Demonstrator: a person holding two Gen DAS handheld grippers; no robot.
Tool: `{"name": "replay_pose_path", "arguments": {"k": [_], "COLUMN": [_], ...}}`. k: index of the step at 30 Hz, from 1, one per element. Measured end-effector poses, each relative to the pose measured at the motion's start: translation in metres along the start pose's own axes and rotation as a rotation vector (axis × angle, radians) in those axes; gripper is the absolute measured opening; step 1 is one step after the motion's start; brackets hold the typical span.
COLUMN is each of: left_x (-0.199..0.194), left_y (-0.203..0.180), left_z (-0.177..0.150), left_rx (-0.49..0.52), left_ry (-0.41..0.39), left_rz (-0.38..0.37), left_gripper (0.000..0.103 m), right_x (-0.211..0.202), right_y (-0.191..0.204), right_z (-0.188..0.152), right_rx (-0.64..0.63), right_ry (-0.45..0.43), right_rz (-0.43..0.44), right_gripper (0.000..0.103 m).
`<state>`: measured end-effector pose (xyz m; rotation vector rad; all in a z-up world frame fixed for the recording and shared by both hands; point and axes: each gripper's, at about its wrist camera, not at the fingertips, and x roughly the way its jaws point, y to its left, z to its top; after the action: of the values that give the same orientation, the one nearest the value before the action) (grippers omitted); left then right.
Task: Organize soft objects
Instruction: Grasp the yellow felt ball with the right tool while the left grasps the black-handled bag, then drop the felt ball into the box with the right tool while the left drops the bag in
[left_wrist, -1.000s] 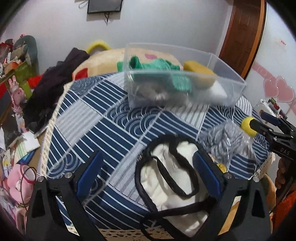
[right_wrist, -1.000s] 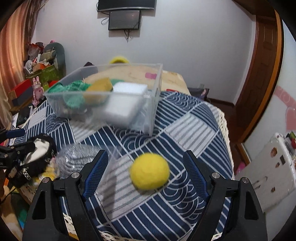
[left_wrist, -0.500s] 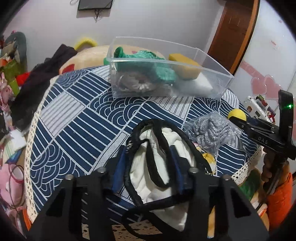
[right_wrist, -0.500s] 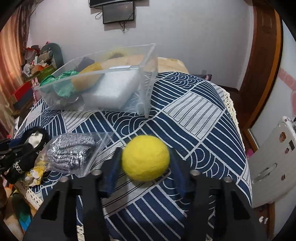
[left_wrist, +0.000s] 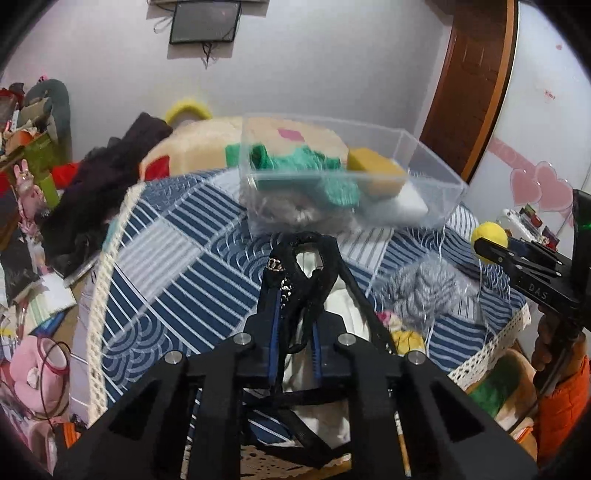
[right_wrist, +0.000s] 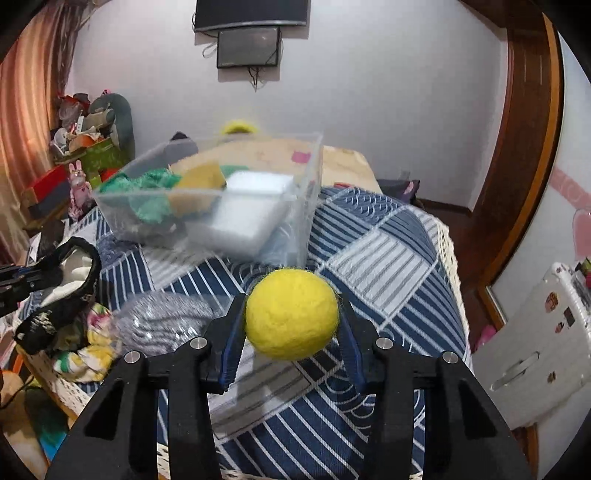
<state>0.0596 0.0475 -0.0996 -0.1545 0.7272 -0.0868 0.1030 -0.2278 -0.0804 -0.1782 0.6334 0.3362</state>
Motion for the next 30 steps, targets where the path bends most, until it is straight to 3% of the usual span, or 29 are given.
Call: {"name": "replay_pose_path", "arguments": {"k": [12,21,30], "left_x": [-0.031,-0.054,-0.034], "left_y": [0.0,-0.013,-0.015], "left_z": [0.054,0.099,0.132], "left_rx": [0.009,0.039,0.046], "left_ry": [-0.174,-0.3,-0.34], "left_rz": [0.018,0.015,0.045], "left_gripper": [0.008,0.007,0.007], "right_x": [-0.014,-0.014,-0.001], "right_y": [0.017,0.019,0.021], "right_z": [0.047,0.065,0.082], "right_rx": [-0.008,-0.002,0.009], "right_ry": [-0.151,-0.208,-0.231], "right_rz": [0.034,0.029,0.025], "right_gripper": [0.043,0.043,0.043]}}
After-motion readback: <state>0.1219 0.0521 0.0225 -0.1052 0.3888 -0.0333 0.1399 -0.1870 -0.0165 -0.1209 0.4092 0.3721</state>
